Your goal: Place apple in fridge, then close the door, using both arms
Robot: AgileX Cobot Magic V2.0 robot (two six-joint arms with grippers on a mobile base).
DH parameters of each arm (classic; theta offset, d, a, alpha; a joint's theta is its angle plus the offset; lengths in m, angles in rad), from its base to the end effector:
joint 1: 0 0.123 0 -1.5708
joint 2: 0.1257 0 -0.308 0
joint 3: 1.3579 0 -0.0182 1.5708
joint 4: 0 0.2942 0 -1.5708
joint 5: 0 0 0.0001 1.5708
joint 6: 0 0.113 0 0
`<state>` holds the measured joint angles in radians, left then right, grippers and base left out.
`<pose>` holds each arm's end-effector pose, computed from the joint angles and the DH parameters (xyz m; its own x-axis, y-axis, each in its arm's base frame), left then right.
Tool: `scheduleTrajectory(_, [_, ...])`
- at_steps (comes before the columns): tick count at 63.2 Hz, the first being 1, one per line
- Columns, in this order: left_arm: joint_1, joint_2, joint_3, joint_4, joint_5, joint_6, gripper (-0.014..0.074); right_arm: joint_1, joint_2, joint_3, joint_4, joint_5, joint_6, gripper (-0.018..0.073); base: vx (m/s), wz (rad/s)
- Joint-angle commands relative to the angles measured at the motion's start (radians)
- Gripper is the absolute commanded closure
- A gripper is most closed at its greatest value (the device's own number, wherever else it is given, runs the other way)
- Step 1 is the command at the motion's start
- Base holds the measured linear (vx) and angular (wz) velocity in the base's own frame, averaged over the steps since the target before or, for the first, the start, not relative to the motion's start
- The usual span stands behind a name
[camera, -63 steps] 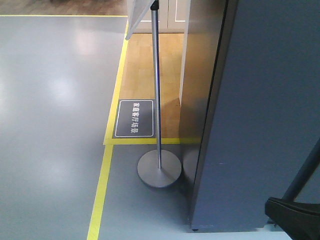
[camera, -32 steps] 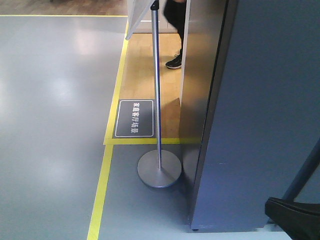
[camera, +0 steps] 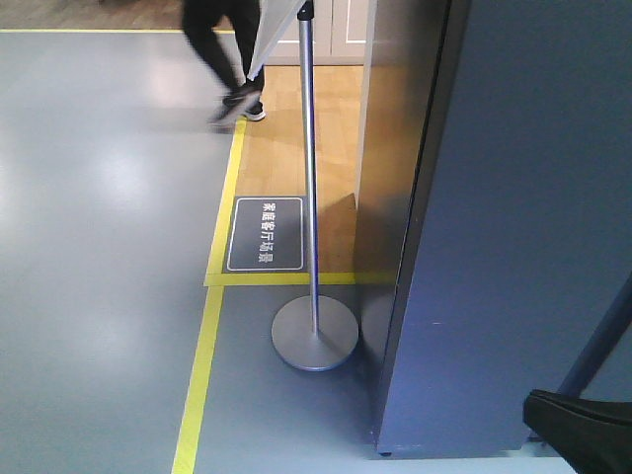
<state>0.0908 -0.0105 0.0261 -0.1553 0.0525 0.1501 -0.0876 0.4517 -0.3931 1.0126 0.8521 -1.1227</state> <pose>0.0988 0.0081 0.1997 0.0201 -0.0032 -0.9998 -0.0825 0.9966 -0.0048 0.1170 0.0622 0.2748 -0.3192 -0.2083 -0.9245 -0.6129 0.7895 0.0338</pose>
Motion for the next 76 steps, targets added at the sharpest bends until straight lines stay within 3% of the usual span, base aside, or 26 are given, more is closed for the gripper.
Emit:
scheduleTrajectory(1, [0.001, -0.016, 0.021, -0.004, -0.068, -0.009, 0.0603, -0.002, 0.007, -0.025, 0.051, -0.027, -0.001, 0.0563, 0.0, 0.0])
scheduleTrajectory(51, [0.001, -0.016, 0.021, -0.004, -0.068, -0.009, 0.0603, 0.0, -0.036, 0.035, 0.019, -0.056, 0.0, 0.0563, 0.0, 0.0])
scheduleTrajectory(59, [0.001, -0.016, 0.021, -0.004, -0.068, -0.009, 0.0603, 0.043, -0.104, 0.085, -0.007, -0.135, 0.019, 0.0563, 0.0, 0.0])
scheduleTrajectory(67, [0.001, -0.016, 0.021, -0.004, -0.068, -0.009, 0.0603, 0.112, -0.184, 0.146, -0.026, -0.307, 0.05, 0.0563, 0.0, 0.0])
scheduleTrajectory(76, [0.001, -0.016, 0.021, -0.004, -0.068, -0.009, 0.0603, 0.139, -0.29, 0.206, -0.176, -0.448, 0.245, 0.0563, 0.0, 0.0])
